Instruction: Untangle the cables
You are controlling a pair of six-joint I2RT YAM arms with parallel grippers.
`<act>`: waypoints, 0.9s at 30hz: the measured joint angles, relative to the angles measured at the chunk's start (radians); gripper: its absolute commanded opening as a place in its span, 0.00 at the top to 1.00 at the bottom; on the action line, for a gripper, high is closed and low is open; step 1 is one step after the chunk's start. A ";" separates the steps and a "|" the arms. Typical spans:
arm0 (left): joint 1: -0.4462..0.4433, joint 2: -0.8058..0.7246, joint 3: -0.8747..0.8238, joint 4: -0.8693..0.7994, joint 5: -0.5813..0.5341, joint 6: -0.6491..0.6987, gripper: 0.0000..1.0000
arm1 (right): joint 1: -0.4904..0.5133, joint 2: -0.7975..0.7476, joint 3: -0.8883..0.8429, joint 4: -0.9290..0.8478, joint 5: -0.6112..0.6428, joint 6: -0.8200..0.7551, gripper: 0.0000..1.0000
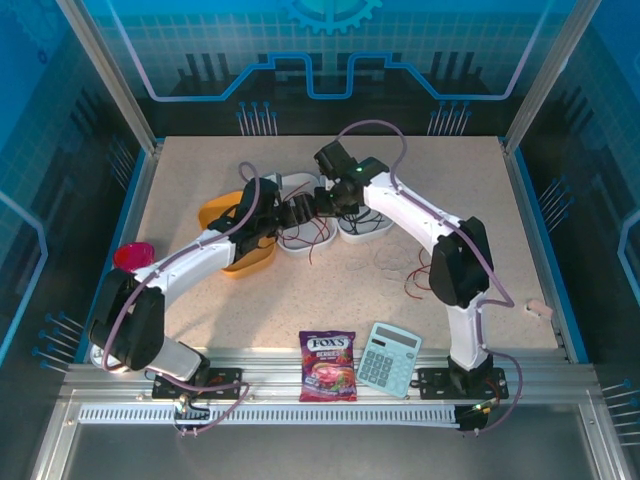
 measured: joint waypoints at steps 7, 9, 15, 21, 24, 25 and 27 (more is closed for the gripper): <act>0.012 -0.002 -0.034 0.007 -0.007 -0.002 0.09 | 0.000 0.083 0.102 -0.001 0.052 0.007 1.00; 0.014 -0.001 -0.039 0.006 -0.006 -0.001 0.13 | 0.000 0.102 0.117 0.003 0.073 0.011 1.00; 0.026 0.031 -0.039 0.063 0.018 0.000 0.26 | -0.001 0.115 0.101 0.076 0.140 0.038 1.00; 0.061 0.112 -0.031 0.134 0.104 -0.003 0.31 | -0.004 0.115 0.026 0.201 0.183 0.053 1.00; 0.072 0.141 -0.009 0.140 0.133 -0.005 0.31 | -0.009 0.115 0.005 0.249 0.195 0.049 1.00; 0.075 0.148 -0.003 0.140 0.138 -0.007 0.30 | -0.010 0.115 -0.001 0.264 0.201 0.045 1.00; 0.081 0.161 0.006 0.140 0.146 -0.013 0.30 | -0.010 0.111 -0.023 0.308 0.213 0.036 1.00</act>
